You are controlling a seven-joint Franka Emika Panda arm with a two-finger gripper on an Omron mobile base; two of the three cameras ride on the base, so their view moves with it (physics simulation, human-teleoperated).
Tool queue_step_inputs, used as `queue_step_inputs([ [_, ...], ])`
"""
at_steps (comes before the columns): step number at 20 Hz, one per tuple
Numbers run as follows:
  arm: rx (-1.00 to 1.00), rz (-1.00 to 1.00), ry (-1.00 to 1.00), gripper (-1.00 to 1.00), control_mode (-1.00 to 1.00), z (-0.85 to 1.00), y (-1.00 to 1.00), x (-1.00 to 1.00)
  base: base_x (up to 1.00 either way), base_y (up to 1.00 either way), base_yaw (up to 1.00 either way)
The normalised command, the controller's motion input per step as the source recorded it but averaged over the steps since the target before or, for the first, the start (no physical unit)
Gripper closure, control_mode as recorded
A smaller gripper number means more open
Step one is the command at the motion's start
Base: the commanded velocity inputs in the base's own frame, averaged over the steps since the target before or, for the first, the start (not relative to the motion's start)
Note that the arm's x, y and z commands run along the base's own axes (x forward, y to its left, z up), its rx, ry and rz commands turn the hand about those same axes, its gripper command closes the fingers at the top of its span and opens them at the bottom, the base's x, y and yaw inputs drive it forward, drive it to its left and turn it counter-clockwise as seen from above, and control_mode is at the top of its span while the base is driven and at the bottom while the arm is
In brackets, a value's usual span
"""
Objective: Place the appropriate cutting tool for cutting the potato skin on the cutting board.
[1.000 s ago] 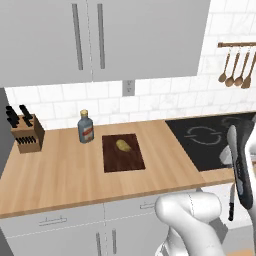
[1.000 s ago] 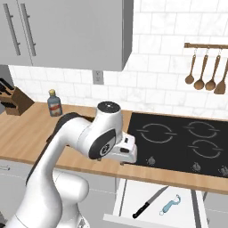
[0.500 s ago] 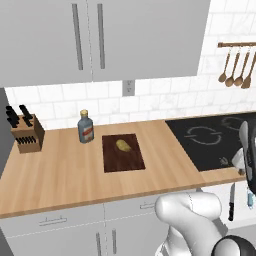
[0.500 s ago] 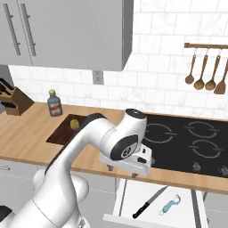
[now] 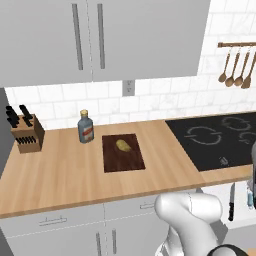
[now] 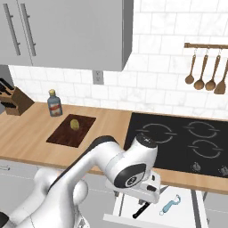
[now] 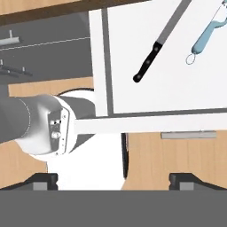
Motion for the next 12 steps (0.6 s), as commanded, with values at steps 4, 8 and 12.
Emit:
queue_step_inputs([
  [4,-0.08,0.01,-0.09,-1.0,-1.0,-0.17,-0.03,-0.12,0.0,0.0,0.0],
  [8,-0.01,0.0,0.0,-1.0,-1.0,0.0,-0.14,0.0,0.0,0.0,0.0],
  [12,-0.01,0.0,0.0,-1.0,-1.0,-0.08,-0.04,0.0,0.0,0.0,0.0],
])
